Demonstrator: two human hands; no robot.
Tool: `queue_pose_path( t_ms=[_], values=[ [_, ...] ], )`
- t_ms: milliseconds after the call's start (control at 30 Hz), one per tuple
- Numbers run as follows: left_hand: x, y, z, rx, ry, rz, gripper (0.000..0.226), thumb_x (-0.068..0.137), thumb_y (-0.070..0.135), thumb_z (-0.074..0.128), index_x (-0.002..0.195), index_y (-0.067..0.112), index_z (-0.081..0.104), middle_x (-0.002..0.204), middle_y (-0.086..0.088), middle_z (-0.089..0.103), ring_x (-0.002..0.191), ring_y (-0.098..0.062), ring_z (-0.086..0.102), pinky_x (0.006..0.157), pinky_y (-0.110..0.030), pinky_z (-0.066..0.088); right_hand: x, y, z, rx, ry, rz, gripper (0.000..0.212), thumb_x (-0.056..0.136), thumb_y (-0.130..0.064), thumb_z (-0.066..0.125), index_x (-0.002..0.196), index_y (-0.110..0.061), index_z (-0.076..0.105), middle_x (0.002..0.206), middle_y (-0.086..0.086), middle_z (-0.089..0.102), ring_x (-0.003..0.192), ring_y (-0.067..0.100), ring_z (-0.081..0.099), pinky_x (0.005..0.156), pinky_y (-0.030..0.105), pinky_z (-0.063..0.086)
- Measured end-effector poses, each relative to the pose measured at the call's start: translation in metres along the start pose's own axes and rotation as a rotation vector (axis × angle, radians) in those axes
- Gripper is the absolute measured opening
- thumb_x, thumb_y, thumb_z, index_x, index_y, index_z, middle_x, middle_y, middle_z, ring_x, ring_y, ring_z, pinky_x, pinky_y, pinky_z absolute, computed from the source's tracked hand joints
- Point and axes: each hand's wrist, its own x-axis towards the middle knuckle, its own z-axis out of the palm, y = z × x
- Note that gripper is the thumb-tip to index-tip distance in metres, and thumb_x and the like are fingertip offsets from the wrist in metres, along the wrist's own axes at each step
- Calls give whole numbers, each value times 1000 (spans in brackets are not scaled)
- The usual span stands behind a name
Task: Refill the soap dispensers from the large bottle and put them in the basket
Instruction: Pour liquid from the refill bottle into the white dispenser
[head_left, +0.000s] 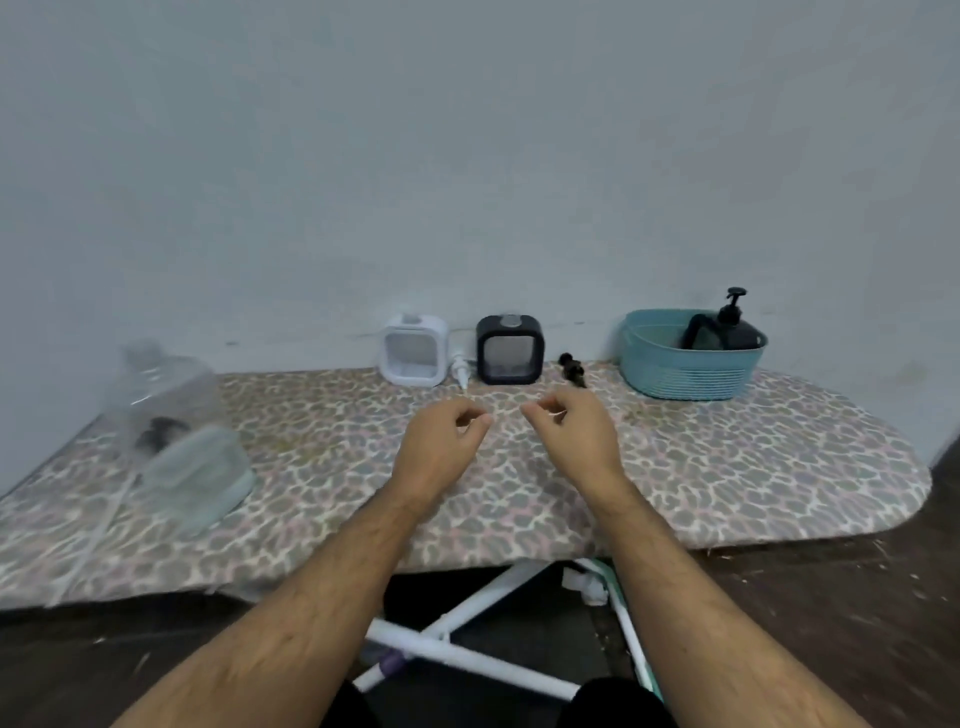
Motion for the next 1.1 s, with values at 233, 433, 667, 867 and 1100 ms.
queue_pose_path(
  t_ms=[233,433,667,867,1100],
  values=[
    [-37,-42,-51,27,68,-117,28,95,34,62,115,16,70,111,3,71,101,-11,64,91,-27,49,-43,-38,53,1,-190,-35,27,88,-43,67,100,-19,73,101,-6,69,89,9,64,79,29,52],
    [-12,-69,-69,-26,130,-198,32,95,37,61,119,17,67,114,2,70,99,-10,64,92,-30,51,-30,-52,78,17,-171,-32,33,90,-39,66,116,-18,67,114,-1,65,89,11,63,86,32,52],
    [52,-90,-67,-208,189,-286,41,95,33,62,132,15,58,129,0,63,108,-10,59,88,-25,46,44,-70,99,115,-150,-34,46,89,-29,71,130,-13,58,127,3,63,113,16,59,97,33,49],
    [114,-115,-56,-298,167,-290,56,94,29,64,144,15,45,144,-1,52,124,-16,54,89,-25,44,104,-80,125,170,-166,-6,59,87,-22,72,139,-11,45,115,-2,52,104,12,50,86,26,43],
    [142,-135,-33,-362,148,-270,44,91,20,63,134,17,54,119,3,64,106,-15,62,89,-29,52,141,-72,158,160,-197,67,63,89,-20,70,143,-11,39,126,8,60,108,23,60,90,35,53]
  ],
)
